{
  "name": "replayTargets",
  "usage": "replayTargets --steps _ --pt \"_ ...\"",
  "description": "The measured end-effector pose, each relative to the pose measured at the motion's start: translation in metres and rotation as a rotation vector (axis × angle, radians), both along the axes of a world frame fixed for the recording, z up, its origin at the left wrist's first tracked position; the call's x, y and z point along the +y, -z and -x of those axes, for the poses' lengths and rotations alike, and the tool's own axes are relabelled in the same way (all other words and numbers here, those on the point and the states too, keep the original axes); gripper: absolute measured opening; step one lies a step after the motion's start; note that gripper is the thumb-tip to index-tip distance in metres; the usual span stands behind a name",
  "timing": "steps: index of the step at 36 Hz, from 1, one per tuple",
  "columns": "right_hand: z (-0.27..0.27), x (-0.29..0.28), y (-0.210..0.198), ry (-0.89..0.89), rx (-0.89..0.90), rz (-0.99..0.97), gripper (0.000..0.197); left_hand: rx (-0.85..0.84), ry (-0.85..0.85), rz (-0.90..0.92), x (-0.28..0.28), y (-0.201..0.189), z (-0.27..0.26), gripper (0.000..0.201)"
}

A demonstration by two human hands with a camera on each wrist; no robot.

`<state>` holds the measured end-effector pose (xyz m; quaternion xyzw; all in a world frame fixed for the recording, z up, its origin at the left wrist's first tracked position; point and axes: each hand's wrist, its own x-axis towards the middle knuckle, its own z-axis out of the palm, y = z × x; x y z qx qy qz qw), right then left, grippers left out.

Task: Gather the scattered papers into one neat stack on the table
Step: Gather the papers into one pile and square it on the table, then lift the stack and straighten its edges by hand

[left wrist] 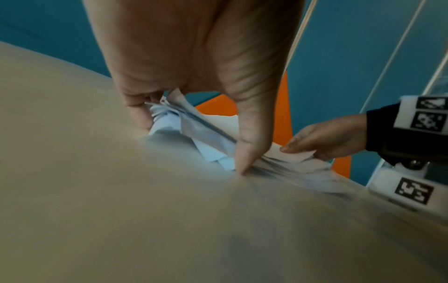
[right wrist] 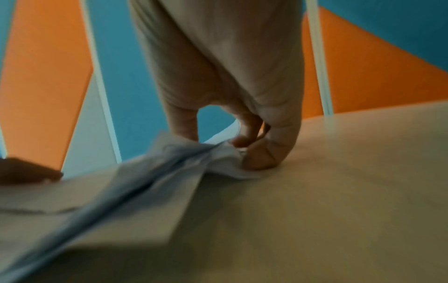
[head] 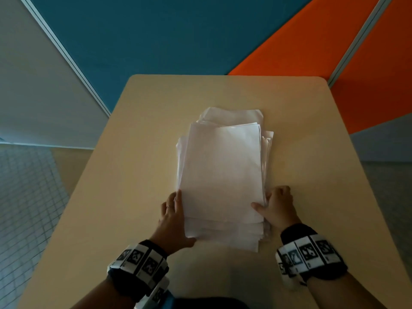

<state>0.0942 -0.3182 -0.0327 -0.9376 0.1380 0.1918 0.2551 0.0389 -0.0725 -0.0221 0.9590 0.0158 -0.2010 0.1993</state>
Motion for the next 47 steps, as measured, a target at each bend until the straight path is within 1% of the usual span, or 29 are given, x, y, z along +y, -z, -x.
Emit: replayTargets --steps 4,6,7,9,12,15,17,19,21,22,23,24,26,27,28,29,30,33,36,37,38,41,43,45,47 --pt "-0.006 0.001 -0.005 0.147 -0.029 -0.191 0.057 -0.068 -0.047 0.042 0.001 0.003 -0.001 0.123" --pt "-0.006 -0.001 -0.008 0.169 -0.049 -0.229 0.058 -0.093 -0.069 0.065 0.002 0.004 -0.001 0.122" --pt "-0.005 -0.001 -0.009 0.142 -0.05 -0.206 0.058 -0.099 -0.075 0.076 0.003 0.004 -0.002 0.121" --pt "-0.001 0.0 -0.009 0.048 -0.036 -0.094 0.054 -0.101 -0.092 0.101 0.003 0.005 -0.002 0.119" --pt "0.006 0.008 -0.007 -0.017 -0.069 0.051 0.045 -0.134 -0.145 0.166 0.002 0.009 -0.003 0.108" --pt "0.01 0.015 -0.004 -0.027 -0.061 0.057 0.04 -0.12 -0.175 0.16 -0.003 0.015 -0.001 0.091" --pt "0.008 0.011 -0.002 -0.015 -0.006 -0.005 0.04 -0.103 -0.164 0.15 -0.005 0.014 0.0 0.088" --pt "0.005 0.004 -0.002 -0.006 0.049 -0.058 0.039 -0.02 -0.127 0.151 -0.003 0.004 -0.003 0.099" --pt "0.0 -0.006 -0.003 0.007 0.036 -0.075 0.035 0.093 -0.112 0.139 0.005 -0.01 -0.011 0.125" --pt "-0.003 -0.01 -0.003 0.029 0.016 -0.08 0.035 0.102 -0.141 0.125 0.01 -0.016 -0.019 0.14" --pt "-0.007 -0.014 -0.003 0.054 -0.006 -0.091 0.035 0.077 -0.201 0.123 0.015 -0.02 -0.027 0.147" --pt "-0.012 -0.018 -0.001 0.074 -0.024 -0.1 0.035 0.037 -0.272 0.133 0.019 -0.021 -0.037 0.138" --pt "-0.025 -0.021 0.0 0.096 -0.036 -0.089 0.032 0.003 -0.374 0.154 0.023 -0.021 -0.06 0.092" --pt "-0.032 -0.02 0.002 0.105 -0.039 -0.084 0.034 0.023 -0.391 0.155 0.023 -0.019 -0.073 0.074" --pt "-0.039 -0.017 0.003 0.115 -0.042 -0.077 0.039 0.069 -0.399 0.154 0.021 -0.015 -0.084 0.065" --pt "-0.045 -0.013 0.003 0.124 -0.045 -0.07 0.043 0.11 -0.406 0.153 0.017 -0.01 -0.094 0.062" --pt "-0.051 -0.007 0.002 0.134 -0.047 -0.059 0.046 0.13 -0.417 0.154 0.012 -0.006 -0.103 0.064" --pt "-0.067 0.007 0.0 0.169 -0.044 -0.042 0.055 0.145 -0.499 0.186 -0.011 -0.005 -0.123 0.082" --pt "-0.077 0.012 -0.001 0.221 -0.03 -0.054 0.06 0.158 -0.559 0.253 -0.028 -0.009 -0.139 0.087" --pt "-0.079 0.012 -0.001 0.234 -0.03 -0.06 0.061 0.152 -0.562 0.284 -0.031 -0.01 -0.144 0.085" --pt "-0.081 0.011 -0.002 0.243 -0.03 -0.075 0.061 0.13 -0.564 0.307 -0.031 -0.01 -0.149 0.078" --pt "-0.088 0.005 0.0 0.261 -0.077 -0.139 0.054 0.05 -0.554 0.355 -0.02 -0.006 -0.16 0.047" --pt "-0.093 0.001 0.001 0.269 -0.118 -0.191 0.048 0.048 -0.538 0.416 -0.008 0.0 -0.166 0.035" --pt "-0.097 0.0 0.001 0.301 -0.11 -0.274 0.045 0.1 -0.622 0.583 0.001 0.007 -0.168 0.025" --pt "-0.1 -0.001 0.004 0.348 -0.089 -0.376 0.05 0.166 -0.714 0.787 0.007 0.008 -0.169 0.018"
